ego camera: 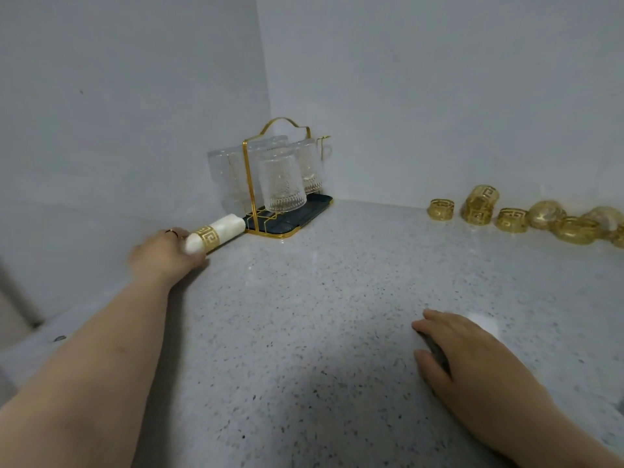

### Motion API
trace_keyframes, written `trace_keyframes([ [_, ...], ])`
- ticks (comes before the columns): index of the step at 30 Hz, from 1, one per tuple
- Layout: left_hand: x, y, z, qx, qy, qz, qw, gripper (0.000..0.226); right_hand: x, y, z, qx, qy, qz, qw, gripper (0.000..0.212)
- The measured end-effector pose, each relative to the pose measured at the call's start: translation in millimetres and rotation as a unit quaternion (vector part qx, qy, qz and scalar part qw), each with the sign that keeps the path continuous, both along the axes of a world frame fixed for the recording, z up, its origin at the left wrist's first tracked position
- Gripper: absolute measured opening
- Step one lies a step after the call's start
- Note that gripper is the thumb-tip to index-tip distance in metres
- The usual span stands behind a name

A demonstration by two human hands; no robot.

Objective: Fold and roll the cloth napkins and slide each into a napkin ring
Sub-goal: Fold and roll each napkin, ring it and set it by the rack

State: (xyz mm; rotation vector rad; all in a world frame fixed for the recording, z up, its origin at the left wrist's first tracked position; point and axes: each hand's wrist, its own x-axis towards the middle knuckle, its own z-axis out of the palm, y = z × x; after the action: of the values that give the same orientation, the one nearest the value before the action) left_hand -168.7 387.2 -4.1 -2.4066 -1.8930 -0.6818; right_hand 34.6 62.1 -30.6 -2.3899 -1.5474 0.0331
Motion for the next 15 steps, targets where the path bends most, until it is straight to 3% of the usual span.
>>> trace_keyframes([
  [3, -8.1, 3.8, 2.8, 0.021, 0.045, -0.023, 0.999, 0.043, -0.8, 2.0, 0.1, 0.0, 0.003, -0.001, 1.0, 0.045],
  [12, 2.6, 17.5, 0.2, 0.039, 0.059, 0.019, 0.997, 0.031, 4.1, 4.5, -1.8, 0.026, -0.005, 0.001, 1.0, 0.045],
  [15, 1.2, 22.7, -1.3, 0.037, 0.065, 0.033, 0.997, 0.029, 1.5, 7.1, -5.4, 0.018, 0.003, -0.014, 1.0, 0.06],
])
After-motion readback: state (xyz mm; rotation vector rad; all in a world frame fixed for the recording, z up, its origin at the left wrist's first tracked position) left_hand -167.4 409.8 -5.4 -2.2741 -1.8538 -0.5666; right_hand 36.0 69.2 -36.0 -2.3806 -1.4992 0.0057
